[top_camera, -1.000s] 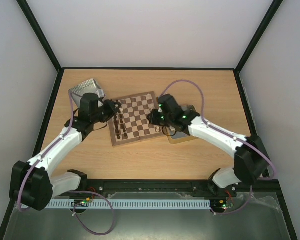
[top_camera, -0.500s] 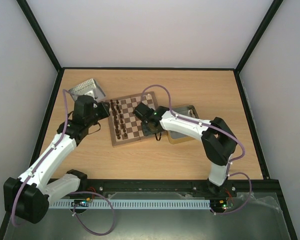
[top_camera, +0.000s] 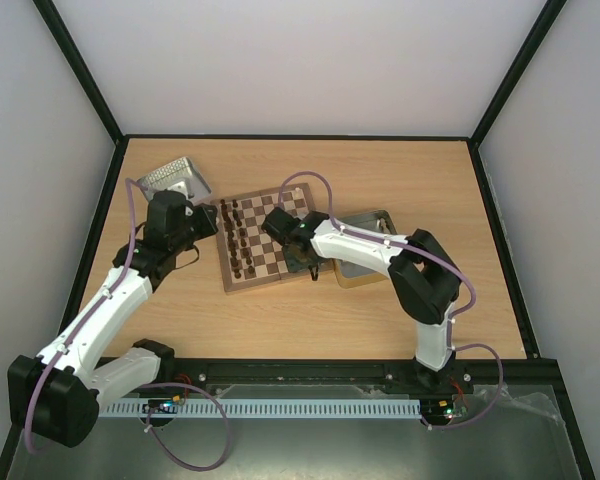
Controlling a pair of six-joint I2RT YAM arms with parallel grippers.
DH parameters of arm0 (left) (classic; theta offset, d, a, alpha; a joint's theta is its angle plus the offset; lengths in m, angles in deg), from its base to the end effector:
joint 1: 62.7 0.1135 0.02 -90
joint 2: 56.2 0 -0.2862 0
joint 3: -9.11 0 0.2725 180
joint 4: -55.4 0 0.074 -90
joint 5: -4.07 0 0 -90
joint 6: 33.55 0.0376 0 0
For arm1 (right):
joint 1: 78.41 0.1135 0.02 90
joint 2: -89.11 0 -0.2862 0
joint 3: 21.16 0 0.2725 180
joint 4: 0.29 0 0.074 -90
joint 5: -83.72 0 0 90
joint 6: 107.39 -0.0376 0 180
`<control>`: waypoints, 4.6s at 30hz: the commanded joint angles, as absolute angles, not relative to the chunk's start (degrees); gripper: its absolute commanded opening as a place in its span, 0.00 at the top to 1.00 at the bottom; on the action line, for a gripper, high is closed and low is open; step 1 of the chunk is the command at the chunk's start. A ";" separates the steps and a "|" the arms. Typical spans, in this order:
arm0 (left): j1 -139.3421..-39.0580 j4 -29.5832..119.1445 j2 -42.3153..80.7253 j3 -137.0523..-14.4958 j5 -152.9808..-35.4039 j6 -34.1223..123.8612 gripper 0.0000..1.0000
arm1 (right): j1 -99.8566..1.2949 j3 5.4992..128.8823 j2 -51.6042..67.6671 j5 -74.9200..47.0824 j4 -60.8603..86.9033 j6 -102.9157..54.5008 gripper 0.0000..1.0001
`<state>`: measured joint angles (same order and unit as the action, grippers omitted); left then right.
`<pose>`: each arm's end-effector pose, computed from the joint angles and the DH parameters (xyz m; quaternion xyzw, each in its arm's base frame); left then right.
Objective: Set up the chess pieces on the board
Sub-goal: Place the chess piece on the chessboard.
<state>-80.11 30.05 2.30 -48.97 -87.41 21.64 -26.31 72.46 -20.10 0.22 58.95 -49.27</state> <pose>0.2320 -0.0738 0.3070 -0.1213 0.8382 -0.2438 0.4725 0.2526 0.3176 0.2031 -0.1664 0.9756 0.0464 0.1355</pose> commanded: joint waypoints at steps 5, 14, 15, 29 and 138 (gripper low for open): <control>-79.50 29.77 1.92 -48.69 -87.51 22.68 0.98 | -26.33 74.17 -22.36 2.08 60.02 -47.80 0.88; -79.40 29.83 2.15 -48.60 -88.12 22.46 0.98 | -26.37 74.06 -22.68 2.38 58.86 -46.93 0.84; -79.40 29.84 2.16 -48.60 -88.17 22.46 0.98 | -26.33 74.04 -22.62 2.22 58.73 -46.85 0.85; -79.19 29.62 1.83 -48.61 -88.57 22.44 0.98 | -26.37 73.26 -22.81 3.38 56.28 -47.35 0.91; -85.35 21.04 12.21 -59.60 -104.09 29.03 0.93 | -28.21 44.40 19.00 9.02 16.57 -34.09 0.38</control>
